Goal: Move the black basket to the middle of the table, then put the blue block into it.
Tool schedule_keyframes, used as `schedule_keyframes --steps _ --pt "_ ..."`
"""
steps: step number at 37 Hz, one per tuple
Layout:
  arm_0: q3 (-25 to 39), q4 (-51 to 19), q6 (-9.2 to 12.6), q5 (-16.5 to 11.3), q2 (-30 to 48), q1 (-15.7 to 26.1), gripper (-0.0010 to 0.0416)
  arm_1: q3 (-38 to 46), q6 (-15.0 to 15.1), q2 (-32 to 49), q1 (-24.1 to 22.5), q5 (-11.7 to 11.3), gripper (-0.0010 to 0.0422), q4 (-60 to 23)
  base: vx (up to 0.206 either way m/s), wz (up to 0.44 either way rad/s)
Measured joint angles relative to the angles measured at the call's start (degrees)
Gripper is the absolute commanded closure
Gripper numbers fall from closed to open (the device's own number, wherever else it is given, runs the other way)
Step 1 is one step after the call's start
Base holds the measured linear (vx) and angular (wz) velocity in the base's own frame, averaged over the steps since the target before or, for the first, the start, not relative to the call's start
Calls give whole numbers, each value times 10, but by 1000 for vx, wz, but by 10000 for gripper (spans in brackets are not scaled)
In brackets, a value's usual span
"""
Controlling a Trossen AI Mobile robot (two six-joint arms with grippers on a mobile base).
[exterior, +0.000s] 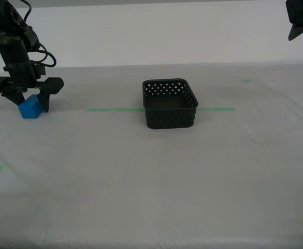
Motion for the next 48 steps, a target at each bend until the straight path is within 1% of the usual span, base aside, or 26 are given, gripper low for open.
schedule_keyframes --steps 9,12,16,19,22,24,28,32,35,44,48 --pt "0 0 0 0 0 0 12 0 -13 -1 0 0 297 -12 0 0" --pt "0 0 0 0 0 0 12 0 -24 -1 0 0 347 -14 0 0" --pt "0 0 0 0 0 0 12 0 -26 -1 0 0 420 -15 0 0" --pt "0 0 0 0 0 0 12 0 -29 -1 0 0 406 -15 0 0" --pt "0 0 0 0 0 0 12 0 -42 -2 0 0 417 -15 0 0" --pt "0 0 0 0 0 0 12 0 -53 -3 0 0 411 -16 0 0" --pt "0 0 0 0 0 0 12 0 -77 -10 -1 0 413 -17 0 0" --pt "0 0 0 0 0 0 12 0 -84 -24 -2 0 413 -15 0 0" --pt "0 0 0 0 0 0 12 0 -90 -39 -3 0 413 -16 0 0" --pt "0 0 0 0 0 0 12 0 -132 -98 -11 0 413 -52 0 0" --pt "0 0 0 0 0 0 12 0 -140 -125 -19 0 413 -66 0 0"
